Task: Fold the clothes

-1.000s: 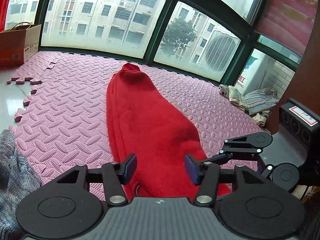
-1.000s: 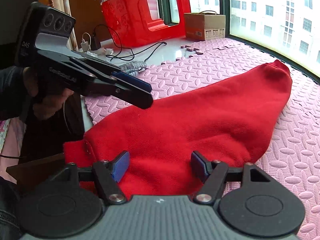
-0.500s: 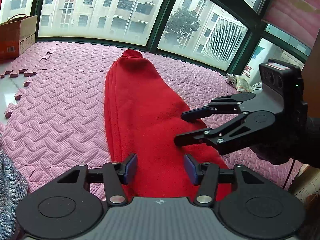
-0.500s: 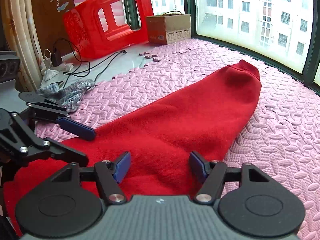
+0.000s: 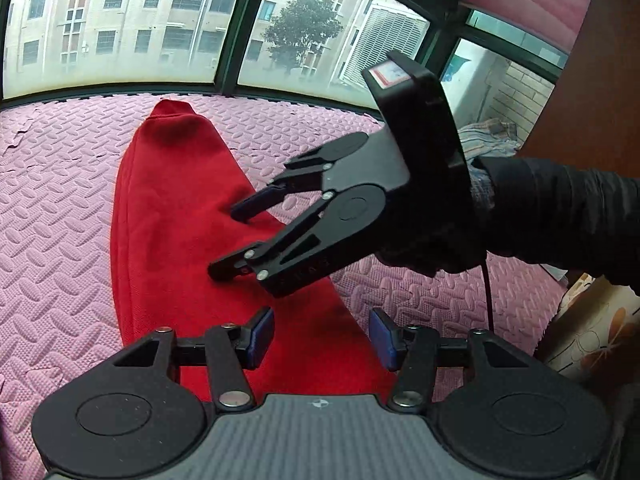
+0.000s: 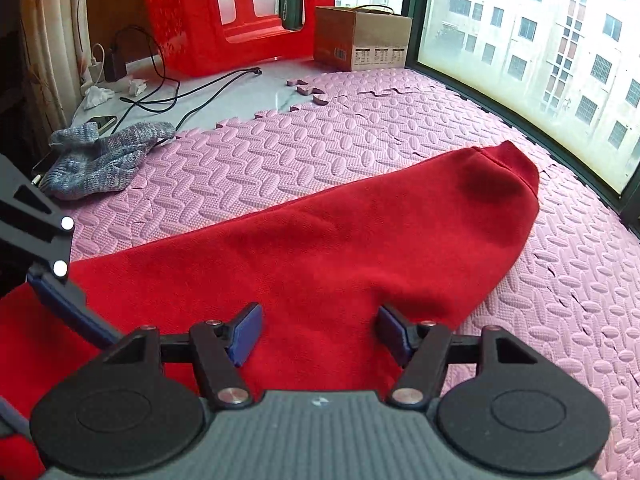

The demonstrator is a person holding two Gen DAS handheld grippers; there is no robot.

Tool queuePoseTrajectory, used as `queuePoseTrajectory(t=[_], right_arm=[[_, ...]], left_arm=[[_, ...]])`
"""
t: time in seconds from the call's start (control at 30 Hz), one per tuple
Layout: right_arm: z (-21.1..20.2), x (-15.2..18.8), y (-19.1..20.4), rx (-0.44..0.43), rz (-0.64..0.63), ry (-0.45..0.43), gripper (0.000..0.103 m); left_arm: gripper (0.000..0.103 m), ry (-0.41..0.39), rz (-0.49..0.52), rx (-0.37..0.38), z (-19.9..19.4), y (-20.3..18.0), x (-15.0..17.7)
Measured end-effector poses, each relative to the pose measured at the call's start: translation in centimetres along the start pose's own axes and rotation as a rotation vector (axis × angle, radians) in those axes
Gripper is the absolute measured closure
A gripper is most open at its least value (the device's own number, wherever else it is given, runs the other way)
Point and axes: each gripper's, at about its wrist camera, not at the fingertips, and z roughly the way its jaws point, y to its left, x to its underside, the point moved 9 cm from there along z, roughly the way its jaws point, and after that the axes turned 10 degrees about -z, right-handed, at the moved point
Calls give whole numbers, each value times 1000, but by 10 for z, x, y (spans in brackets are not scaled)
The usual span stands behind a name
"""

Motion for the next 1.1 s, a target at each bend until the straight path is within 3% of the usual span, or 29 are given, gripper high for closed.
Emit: queuePoseTrajectory(t=[0.1, 0.3, 0.47, 0.6, 0.73, 1.0, 1.1], right_arm=[[16, -17, 0, -16, -2, -18, 38], [49, -48, -5, -45, 34, -59, 37], [43, -53, -12, -82, 66, -78, 37], [27, -39, -27, -45, 51, -39, 38], [39, -31, -44, -11, 65, 6, 40], [76, -67, -60, -8, 109, -24, 37], [71, -70, -66, -16, 128, -42, 38]], left_arm=[[47, 55, 15, -15, 9, 1, 11], [44, 74, 47, -23, 12, 2, 17], [43, 70, 31, -23, 10, 9, 19], [43, 63, 20, -21, 6, 10, 18], [43, 68, 16, -12, 7, 11, 19], [41, 74, 16, -20, 8, 10, 17], [40, 71, -15, -9, 6, 12, 13]])
